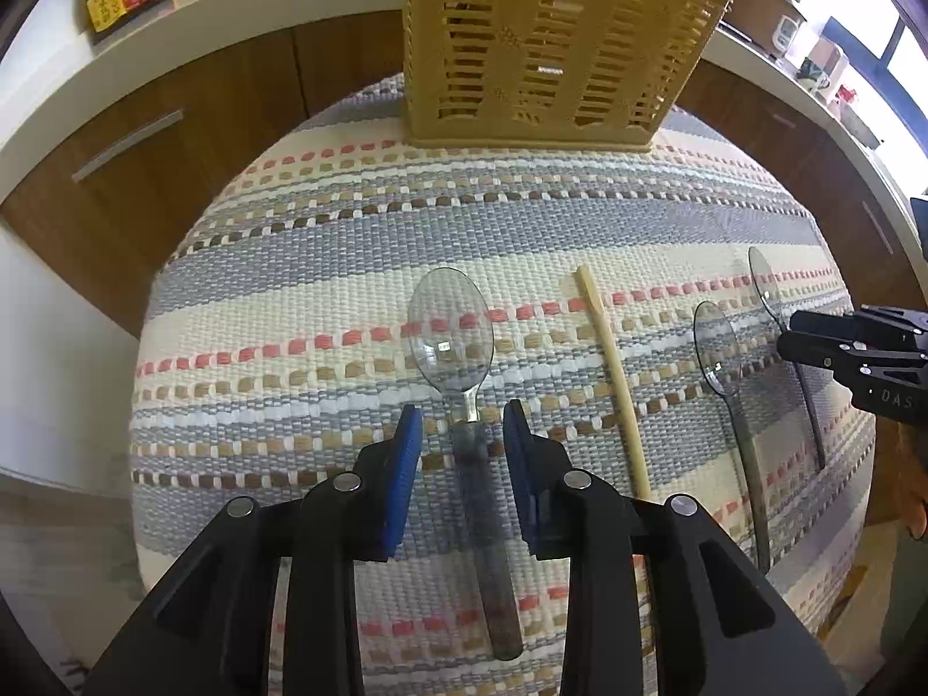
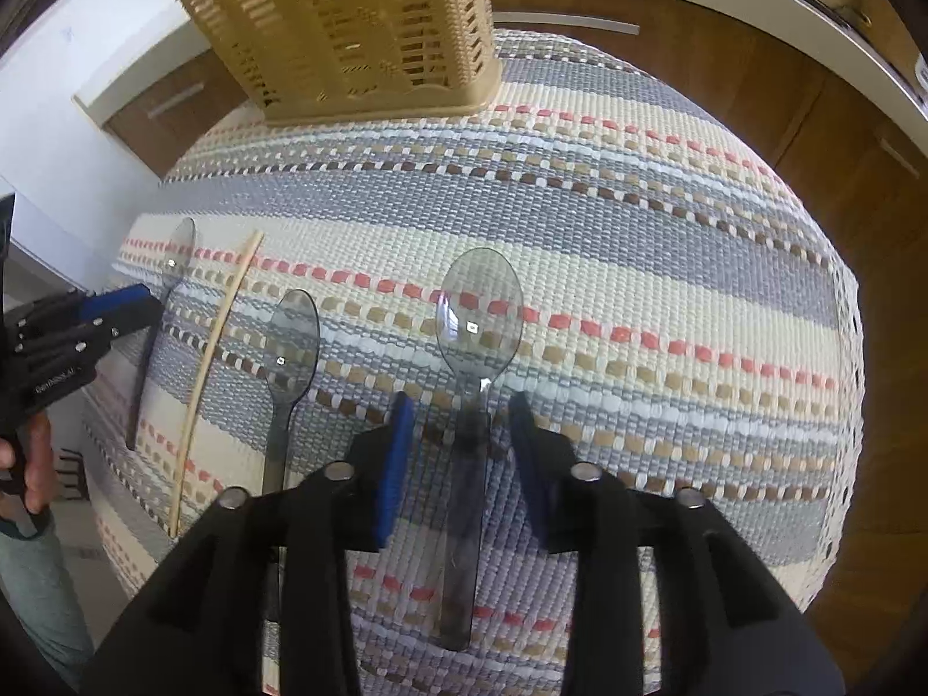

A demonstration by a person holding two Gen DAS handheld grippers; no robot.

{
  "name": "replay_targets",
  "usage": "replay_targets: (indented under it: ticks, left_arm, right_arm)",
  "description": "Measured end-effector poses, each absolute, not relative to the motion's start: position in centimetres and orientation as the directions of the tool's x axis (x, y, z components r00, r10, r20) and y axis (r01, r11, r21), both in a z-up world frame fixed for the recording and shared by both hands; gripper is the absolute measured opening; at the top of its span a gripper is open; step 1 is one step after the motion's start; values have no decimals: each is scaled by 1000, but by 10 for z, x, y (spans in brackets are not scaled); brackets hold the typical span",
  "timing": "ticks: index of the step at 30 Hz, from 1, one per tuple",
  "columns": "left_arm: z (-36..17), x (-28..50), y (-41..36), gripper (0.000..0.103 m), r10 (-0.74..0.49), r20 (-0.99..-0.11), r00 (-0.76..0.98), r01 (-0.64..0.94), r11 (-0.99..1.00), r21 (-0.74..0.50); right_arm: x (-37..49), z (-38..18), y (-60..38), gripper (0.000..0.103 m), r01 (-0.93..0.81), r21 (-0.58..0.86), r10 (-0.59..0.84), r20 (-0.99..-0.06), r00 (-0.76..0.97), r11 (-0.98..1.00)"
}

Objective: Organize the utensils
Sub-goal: 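Carry both clear spoons over the yellow basket and open both tools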

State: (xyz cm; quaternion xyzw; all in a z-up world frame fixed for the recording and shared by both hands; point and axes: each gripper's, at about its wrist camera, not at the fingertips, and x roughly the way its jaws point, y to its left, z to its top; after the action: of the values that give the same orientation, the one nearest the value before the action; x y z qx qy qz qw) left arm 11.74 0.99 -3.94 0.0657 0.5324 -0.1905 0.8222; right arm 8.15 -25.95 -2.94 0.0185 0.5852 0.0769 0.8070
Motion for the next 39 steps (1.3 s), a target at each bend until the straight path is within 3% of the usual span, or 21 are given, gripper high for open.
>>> replay_targets:
  ticks: [5,8,9,10,16,21,30,39]
  left_arm:
    - [-47,120,-3,30,-197,-924,327,414,909,-47]
    - [-49,117,-15,26,-136,-928,347,425,905,26]
    - [-48,117,-17,14,-130,-927,353,428,903,36]
    - [-48,116,-19,10,-120,-925,361,426,903,50]
    - [-28,113,-17,10,-201,-886,418,419,908,-9]
    - [37,114,-12,10,-292,-774,562,428,903,-30]
    - [147,140,-16,10,-410,-469,782,434,899,-63]
    - [160,193,-26,10,-461,-268,846,426,886,-180]
  right_arm:
    - [89,-35,-249,32,-98,57,80,-964,254,994]
    - [89,-36,-238,11,-126,-13,19,-968,251,992]
    - [88,-36,-233,10,-132,-8,25,-969,245,991]
    - [87,-36,-231,10,-136,-18,17,-969,247,991]
    - [85,-4,-230,10,-167,51,107,-931,350,985]
    - [92,56,-236,10,-210,97,193,-840,506,973]
    - [123,137,-248,10,-290,179,339,-580,740,940]
    - [183,158,-262,10,-271,246,353,-405,843,931]
